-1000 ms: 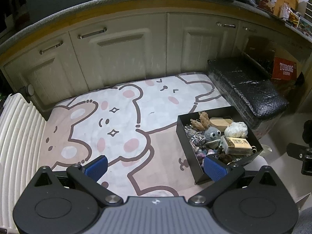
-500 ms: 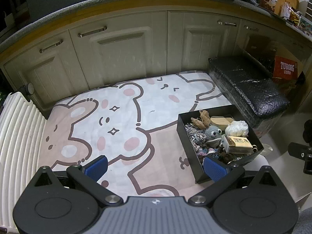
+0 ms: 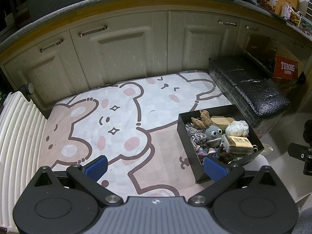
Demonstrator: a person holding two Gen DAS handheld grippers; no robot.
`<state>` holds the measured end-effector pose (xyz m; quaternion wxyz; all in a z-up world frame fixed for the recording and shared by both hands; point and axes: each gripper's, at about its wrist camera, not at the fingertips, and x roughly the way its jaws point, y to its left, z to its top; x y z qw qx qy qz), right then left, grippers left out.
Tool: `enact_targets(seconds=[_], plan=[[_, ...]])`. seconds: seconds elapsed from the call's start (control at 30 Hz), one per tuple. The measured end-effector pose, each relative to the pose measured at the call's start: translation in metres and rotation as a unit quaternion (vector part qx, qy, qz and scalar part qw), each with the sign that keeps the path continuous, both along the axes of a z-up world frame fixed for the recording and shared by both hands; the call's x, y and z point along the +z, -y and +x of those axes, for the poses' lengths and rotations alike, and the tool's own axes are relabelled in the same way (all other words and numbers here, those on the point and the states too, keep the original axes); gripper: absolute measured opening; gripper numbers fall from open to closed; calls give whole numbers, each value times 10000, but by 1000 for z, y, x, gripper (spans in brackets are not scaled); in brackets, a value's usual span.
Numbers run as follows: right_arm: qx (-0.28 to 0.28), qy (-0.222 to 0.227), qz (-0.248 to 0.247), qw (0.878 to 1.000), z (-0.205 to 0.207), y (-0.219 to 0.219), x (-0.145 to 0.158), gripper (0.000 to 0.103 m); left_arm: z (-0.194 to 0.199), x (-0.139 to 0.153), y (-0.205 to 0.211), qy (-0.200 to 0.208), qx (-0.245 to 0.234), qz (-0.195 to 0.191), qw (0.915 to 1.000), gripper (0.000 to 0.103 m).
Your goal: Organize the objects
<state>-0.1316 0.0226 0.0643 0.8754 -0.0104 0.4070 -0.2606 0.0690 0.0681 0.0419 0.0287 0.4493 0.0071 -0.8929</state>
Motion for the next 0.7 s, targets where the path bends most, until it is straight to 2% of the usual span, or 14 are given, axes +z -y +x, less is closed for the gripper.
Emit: enact_targets(seconds=[0.7], plan=[[-2,-4,8,10000,1,0,-1,103,0,-1,-1,8,-4,-5,10000,103]])
